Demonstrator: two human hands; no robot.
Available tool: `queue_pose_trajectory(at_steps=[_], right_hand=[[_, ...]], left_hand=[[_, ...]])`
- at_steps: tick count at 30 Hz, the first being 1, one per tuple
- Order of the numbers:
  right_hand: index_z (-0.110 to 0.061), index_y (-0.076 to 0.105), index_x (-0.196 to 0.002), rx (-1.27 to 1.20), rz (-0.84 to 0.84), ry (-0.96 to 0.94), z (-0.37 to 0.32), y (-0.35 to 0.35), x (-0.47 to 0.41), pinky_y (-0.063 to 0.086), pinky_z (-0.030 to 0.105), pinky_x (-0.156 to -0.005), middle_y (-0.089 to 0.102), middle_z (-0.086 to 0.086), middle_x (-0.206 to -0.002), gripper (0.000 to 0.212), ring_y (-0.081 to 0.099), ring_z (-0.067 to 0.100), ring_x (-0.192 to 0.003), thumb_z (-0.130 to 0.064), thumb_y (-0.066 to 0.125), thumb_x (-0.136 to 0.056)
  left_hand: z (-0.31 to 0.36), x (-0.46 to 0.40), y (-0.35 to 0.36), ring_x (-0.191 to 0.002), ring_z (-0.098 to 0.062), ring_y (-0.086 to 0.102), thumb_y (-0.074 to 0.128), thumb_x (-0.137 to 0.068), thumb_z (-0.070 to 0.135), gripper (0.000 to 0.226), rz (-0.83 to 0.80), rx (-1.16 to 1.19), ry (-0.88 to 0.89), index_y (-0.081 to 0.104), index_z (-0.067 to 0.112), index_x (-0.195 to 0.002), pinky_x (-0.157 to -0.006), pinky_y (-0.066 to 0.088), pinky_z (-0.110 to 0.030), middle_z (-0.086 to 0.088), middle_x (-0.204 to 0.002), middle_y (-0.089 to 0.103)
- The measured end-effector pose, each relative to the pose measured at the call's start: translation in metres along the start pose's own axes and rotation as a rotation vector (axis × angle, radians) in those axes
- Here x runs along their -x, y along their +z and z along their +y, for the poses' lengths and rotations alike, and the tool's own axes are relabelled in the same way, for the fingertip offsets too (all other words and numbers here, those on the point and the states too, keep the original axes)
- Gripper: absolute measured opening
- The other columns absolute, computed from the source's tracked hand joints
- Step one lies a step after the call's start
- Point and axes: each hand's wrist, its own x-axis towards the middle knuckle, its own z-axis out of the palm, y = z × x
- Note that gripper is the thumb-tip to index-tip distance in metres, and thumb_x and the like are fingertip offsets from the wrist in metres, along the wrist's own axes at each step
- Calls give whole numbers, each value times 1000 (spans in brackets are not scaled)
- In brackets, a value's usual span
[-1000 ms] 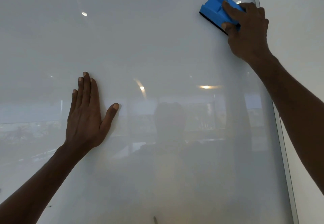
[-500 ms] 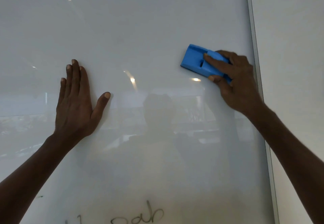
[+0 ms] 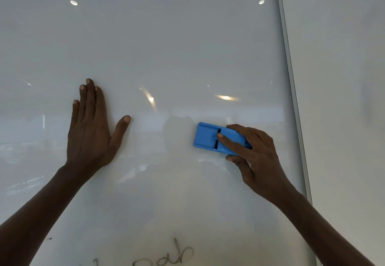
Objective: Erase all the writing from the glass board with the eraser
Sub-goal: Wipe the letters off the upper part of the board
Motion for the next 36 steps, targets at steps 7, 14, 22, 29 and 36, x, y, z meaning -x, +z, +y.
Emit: queue_pose_trajectory(at_steps=[7, 14, 22, 29, 36], right_hand=[[-23, 55, -138, 59, 88, -55, 28, -7, -58, 41, 50, -102, 53, 11, -140, 44, 53, 32, -122, -18, 60, -94], [-19, 54, -139, 79, 161, 19, 65, -22, -148, 44, 42, -100, 54, 17, -136, 44, 54, 38, -112, -22, 59, -95], [-29, 43, -147, 104, 201, 295, 78, -35, -211, 38, 37, -103, 49, 11, -138, 51, 45, 30, -124, -34, 56, -98], [-28, 37, -150, 144, 243, 405, 66, -27, -212, 38, 40, -102, 46, 14, -136, 51, 42, 31, -124, -35, 50, -100], [-23, 42, -147, 110, 389, 540, 41, -4, -217, 40, 33, -98, 48, 18, -129, 53, 43, 33, -120, -39, 54, -98]], left_hand=[[2, 0, -2, -161, -24, -6, 27, -102, 63, 91, -7, -5, 0, 7, -1, -163, -129, -1, -38, -14, -174, -4], [2, 0, -4, -161, -25, -5, 27, -101, 63, 92, -20, 4, -5, 6, -1, -163, -130, 1, -40, -13, -174, -4], [1, 0, -4, -161, -21, -8, 27, -101, 62, 91, -30, -4, -8, 5, 1, -164, -130, -3, -35, -11, -174, -6], [-2, 0, -8, -161, -20, -9, 26, -100, 65, 92, -62, 2, 17, 4, 2, -164, -128, -5, -30, -9, -174, -8], [-53, 0, -27, -161, -18, -12, 20, -99, 70, 94, -104, -7, 94, -1, 5, -164, -129, -4, -32, -7, -173, -11]])
